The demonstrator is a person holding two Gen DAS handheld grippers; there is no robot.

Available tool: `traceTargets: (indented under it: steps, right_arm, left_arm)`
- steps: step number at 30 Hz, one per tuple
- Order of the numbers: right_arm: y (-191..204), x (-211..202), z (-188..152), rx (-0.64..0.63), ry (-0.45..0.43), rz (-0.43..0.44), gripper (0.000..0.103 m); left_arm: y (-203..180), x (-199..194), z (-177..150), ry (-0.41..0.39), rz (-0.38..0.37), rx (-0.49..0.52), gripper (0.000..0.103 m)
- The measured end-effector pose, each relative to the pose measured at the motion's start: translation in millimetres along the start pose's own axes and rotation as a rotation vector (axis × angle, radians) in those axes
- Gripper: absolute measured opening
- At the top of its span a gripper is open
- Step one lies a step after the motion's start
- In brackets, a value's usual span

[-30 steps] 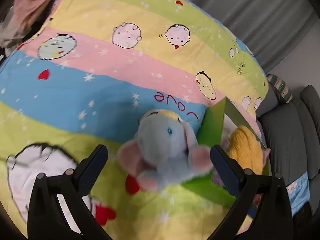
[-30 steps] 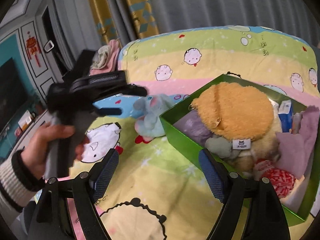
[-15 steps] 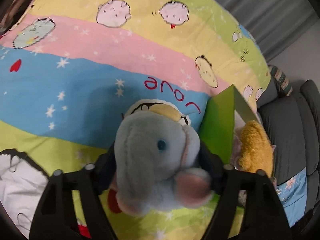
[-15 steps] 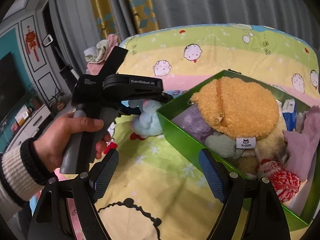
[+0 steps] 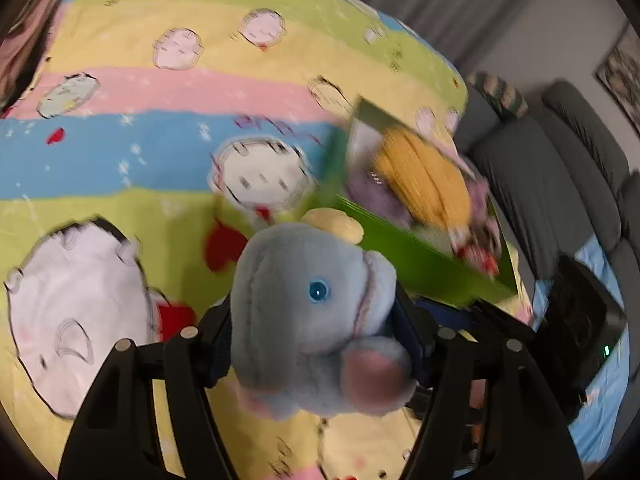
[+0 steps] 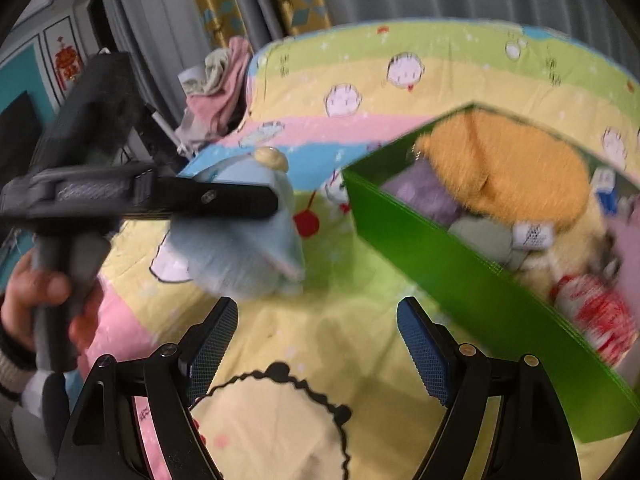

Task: Organize soft objects

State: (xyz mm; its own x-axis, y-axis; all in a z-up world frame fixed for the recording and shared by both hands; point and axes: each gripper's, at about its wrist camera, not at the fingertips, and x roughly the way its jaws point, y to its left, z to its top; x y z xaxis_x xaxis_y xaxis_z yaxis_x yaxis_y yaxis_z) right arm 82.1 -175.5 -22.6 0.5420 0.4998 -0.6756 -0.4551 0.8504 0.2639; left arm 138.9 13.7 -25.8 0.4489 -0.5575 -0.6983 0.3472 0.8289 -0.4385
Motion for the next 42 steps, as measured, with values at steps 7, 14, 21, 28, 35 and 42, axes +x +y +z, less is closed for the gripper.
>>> traceTargets:
  steps: [7,14,21,28,35,42]
  right_arm:
    - [10.8,23.7,-13.7,-0.055,0.095,0.018,0.083]
    - [-3.5,23.6,-11.9,-0.002,0.069,0.071,0.079]
    - [-0.9,12.9,-13.1,0.004,0.017,0.104,0.07]
    - [-0.1,-23.0,-1.7,0.006,-0.084,0.11,0.07]
    - [-9.0,-52.6,11.8,0.017,-0.181,0.055,0.07]
    - [-41.7,-85.8,22.5,0.076,-0.285,-0.018,0.07]
  left_arm:
    - [-30.2,23.9,-25.8,0.047,0.02,0.06,0.067]
    - [-51.6,39.3,-31.4,0.061,0.02,0.11,0.067]
    - [-53.7,33.9,-31.4,0.047,0.032,0.128,0.067]
    - [-70.6,14.0,-26.1,-0.007,0.016,0.174,0.067]
    - [-101.7,9.1,-5.0,-0.066,0.004,0.237,0.067]
    - [-150.1,20.2,24.1,-0.112,-0.035,0.327,0.067]
